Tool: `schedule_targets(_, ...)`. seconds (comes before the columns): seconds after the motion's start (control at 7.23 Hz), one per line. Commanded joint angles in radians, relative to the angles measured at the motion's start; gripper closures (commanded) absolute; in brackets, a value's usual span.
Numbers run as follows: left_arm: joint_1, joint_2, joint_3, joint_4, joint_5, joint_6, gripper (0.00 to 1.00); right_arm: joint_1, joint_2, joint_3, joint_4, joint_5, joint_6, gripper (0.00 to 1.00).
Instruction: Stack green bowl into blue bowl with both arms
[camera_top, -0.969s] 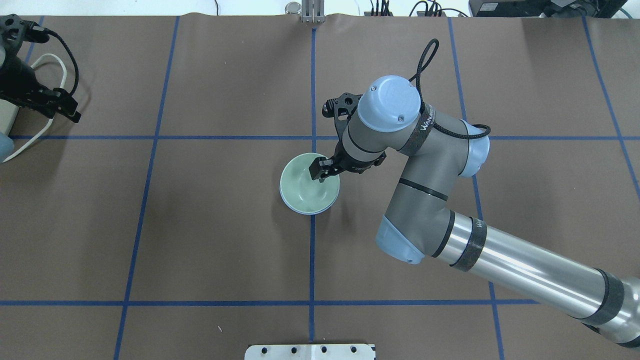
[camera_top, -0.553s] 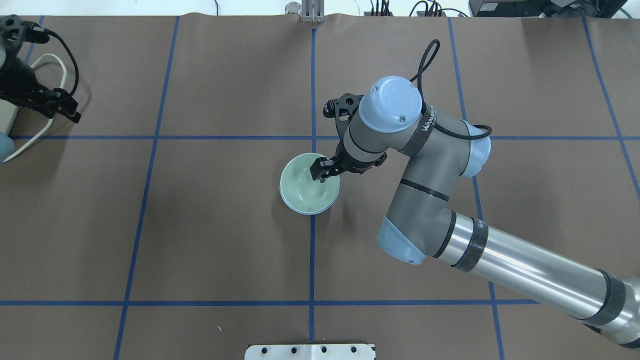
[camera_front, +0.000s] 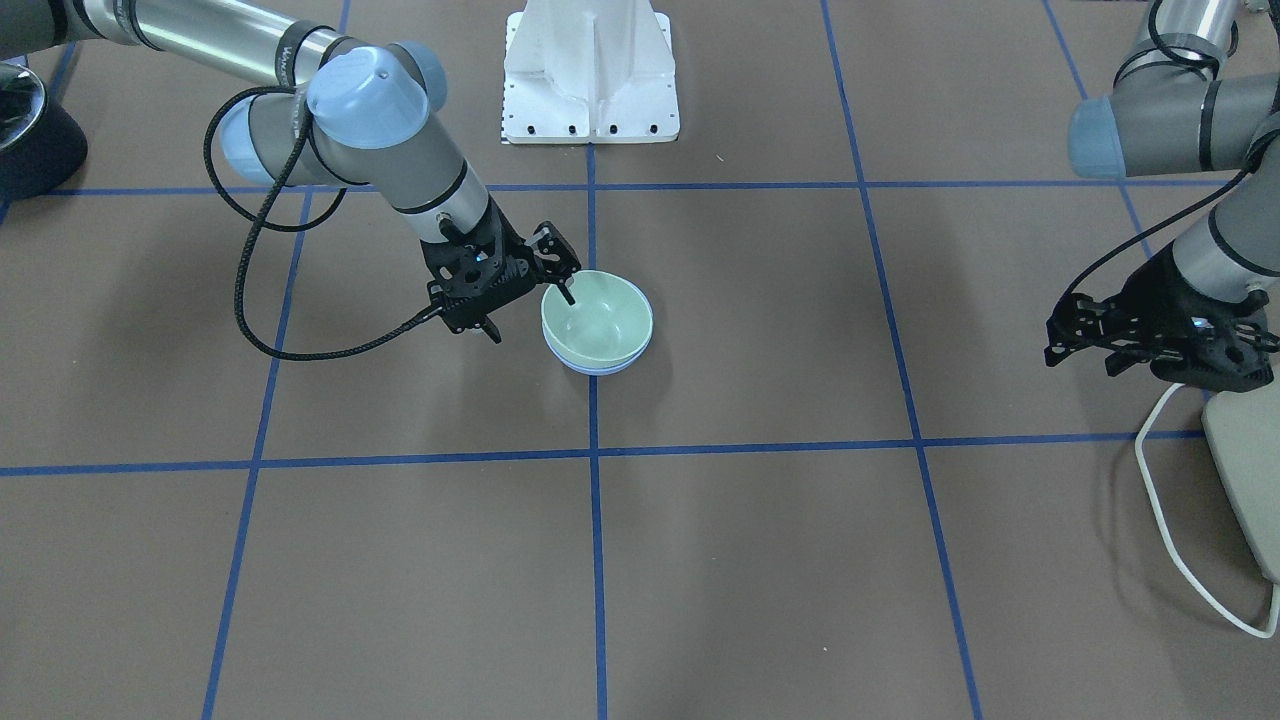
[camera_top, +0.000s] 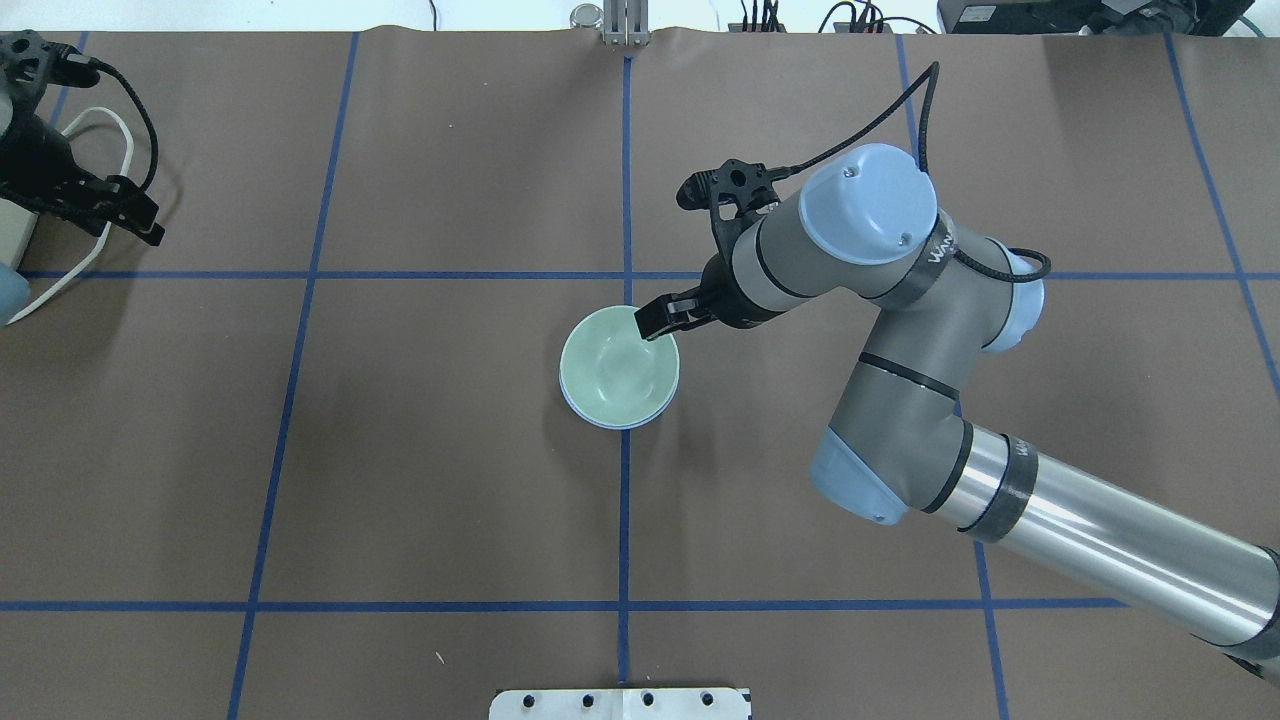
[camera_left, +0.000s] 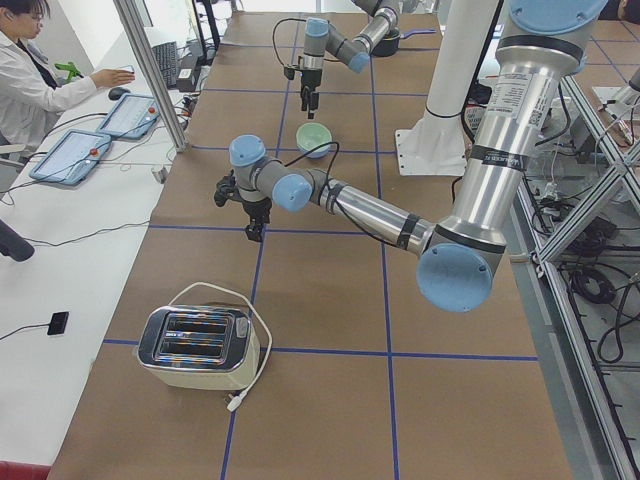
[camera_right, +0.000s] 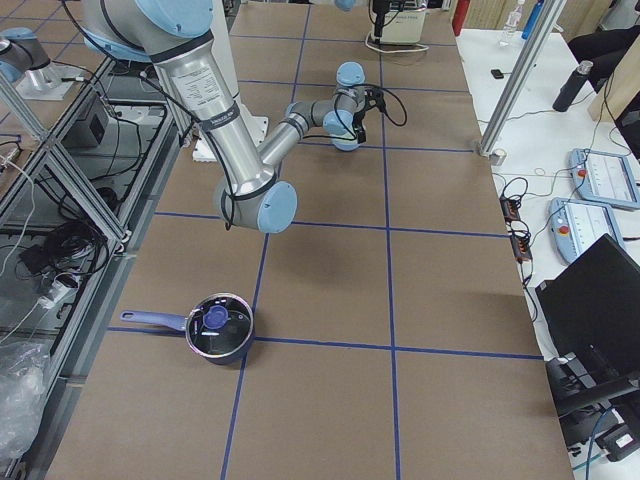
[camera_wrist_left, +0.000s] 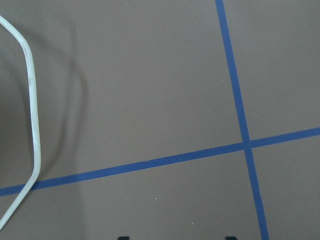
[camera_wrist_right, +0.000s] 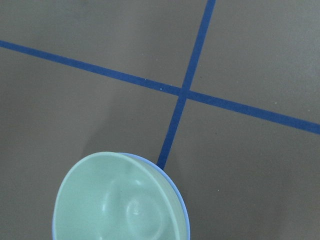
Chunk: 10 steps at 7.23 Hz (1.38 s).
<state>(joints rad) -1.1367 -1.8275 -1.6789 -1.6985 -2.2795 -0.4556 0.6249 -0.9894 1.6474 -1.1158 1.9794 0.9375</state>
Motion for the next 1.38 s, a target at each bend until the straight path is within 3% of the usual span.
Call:
schedule_targets(0.0, -0.002, -0.001, 0.002, 0.000, 0.002, 0.002, 0.20, 0.059, -0.087, 0.044, 0.071, 0.002, 0.000, 0.00)
schedule_targets(0.14, -0.009, -0.001, 0.001, 0.000, 0.003, 0.002, 0.03, 0.112, -0.151, 0.072, 0.065, 0.018, -0.002, 0.00)
schedule_targets(0.28, -0.032, -0.001, 0.001, 0.003, 0.005, 0.002, 0.02, 0.203, -0.214, 0.107, -0.019, 0.069, -0.005, 0.00)
schedule_targets(0.42, -0.061, -0.001, 0.002, 0.006, 0.005, 0.003, 0.02, 0.284, -0.222, 0.156, -0.179, 0.122, -0.035, 0.00)
schedule_targets(0.69, -0.116, -0.001, 0.027, 0.049, -0.008, 0.131, 0.01, 0.385, -0.283, 0.299, -0.513, 0.127, -0.318, 0.00)
schedule_targets(0.83, -0.155, -0.007, 0.028, 0.131, -0.015, 0.176, 0.01, 0.433, -0.335, 0.343, -0.614, 0.119, -0.447, 0.00)
schedule_targets(1.25, -0.274, 0.046, 0.097, 0.198, -0.098, 0.381, 0.01, 0.530, -0.506, 0.364, -0.604, 0.125, -0.580, 0.00)
